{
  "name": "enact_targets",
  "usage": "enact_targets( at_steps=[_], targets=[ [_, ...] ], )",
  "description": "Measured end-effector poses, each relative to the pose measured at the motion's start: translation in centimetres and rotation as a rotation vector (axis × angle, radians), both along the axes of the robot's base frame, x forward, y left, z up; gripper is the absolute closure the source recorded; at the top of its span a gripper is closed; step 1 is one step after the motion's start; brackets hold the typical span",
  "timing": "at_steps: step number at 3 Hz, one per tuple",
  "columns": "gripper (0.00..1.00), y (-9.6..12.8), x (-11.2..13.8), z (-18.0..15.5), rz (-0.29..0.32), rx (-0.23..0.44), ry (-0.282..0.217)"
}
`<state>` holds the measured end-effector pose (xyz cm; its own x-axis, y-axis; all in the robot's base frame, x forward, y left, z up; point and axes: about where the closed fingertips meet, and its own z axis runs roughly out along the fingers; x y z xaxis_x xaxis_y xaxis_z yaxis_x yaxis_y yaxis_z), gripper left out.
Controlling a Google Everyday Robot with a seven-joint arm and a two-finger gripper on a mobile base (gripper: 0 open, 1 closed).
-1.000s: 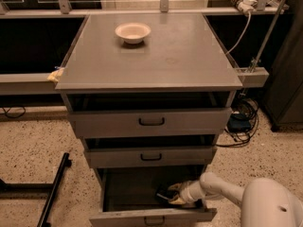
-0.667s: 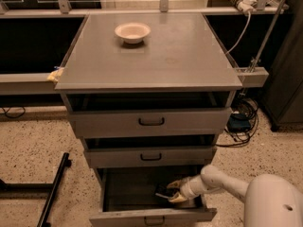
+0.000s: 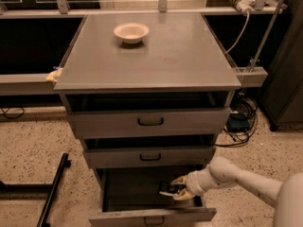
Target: Pick rxbar chocolate from bottom drawer and place on counter
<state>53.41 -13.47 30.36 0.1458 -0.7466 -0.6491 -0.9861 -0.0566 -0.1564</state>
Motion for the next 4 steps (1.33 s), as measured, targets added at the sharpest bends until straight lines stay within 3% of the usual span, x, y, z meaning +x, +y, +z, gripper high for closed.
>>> enact_targets(
  at_steps=[1,2,3,4],
  targets=[
    [1.00,-0.9,-1.5,7.8,-0.010,-0.039,-0.082],
    [1.00,-0.9,-1.5,7.8,-0.010,-0.038,-0.082],
    [1.00,-1.2,-2.2,11.0,-0.017,-0.038,-0.099],
    [1.00,-1.3,-3.7,17.3,-0.031,-0.052,-0.124]
  ],
)
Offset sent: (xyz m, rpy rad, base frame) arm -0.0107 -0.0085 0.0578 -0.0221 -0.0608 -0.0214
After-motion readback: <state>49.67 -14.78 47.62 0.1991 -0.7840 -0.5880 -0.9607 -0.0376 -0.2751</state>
